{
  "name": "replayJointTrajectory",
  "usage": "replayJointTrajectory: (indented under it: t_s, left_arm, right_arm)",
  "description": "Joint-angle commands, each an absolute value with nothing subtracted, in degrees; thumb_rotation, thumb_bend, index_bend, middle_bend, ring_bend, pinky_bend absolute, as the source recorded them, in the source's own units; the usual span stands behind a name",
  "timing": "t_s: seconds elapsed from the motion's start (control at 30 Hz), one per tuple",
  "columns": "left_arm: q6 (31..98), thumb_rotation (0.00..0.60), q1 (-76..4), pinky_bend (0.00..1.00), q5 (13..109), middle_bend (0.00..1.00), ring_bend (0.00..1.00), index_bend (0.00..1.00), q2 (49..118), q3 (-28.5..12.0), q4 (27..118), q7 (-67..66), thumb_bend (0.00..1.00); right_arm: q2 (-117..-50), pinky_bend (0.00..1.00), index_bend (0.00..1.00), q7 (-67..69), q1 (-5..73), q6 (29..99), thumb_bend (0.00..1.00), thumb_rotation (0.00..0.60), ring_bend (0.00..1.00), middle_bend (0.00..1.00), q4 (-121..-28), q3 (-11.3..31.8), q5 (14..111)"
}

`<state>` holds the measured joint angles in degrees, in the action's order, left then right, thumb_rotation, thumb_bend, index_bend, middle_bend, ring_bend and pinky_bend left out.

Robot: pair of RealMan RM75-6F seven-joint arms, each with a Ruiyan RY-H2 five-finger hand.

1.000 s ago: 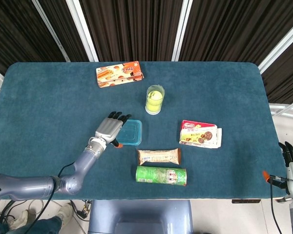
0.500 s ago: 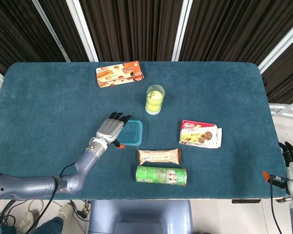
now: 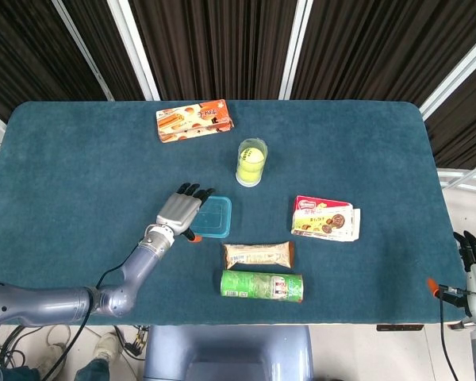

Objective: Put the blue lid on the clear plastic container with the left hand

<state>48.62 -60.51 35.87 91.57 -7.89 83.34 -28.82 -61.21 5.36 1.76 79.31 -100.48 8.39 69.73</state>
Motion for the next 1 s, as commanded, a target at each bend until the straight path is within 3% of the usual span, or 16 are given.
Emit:
replayJointTrajectory:
  t_s: [0.03,0.6,1.0]
  left_arm:
    - [49.2,0.600,-60.4,0.00,36.3,0.33,0.00,0.06,92.0,-7.6,82.9,-29.2,0.13]
    - [50.7,0.600,-60.3,0.00,36.6,0.11,0.00,0.01,91.6,-6.8,84.0,-32.6,0.07]
    - [52.3,0.600,-60.2,0.00,36.7,0.04,0.00,0.00,90.6,-6.8,86.1,-34.5,0.05]
  right_arm:
    - [-61.2,0.00,0.10,5.3,1.8,79.3,0.29,0.600,0.00,0.00,-100.5,8.4,69.7]
    - [-61.0,0.00,0.10,5.7,1.8,79.1,0.29,0.600,0.00,0.00,-100.6,8.3,69.9]
    - [-61.0,0.00,0.10,5.5,1.8,79.0,0.29,0.600,0.00,0.00,-100.7,8.2,69.9]
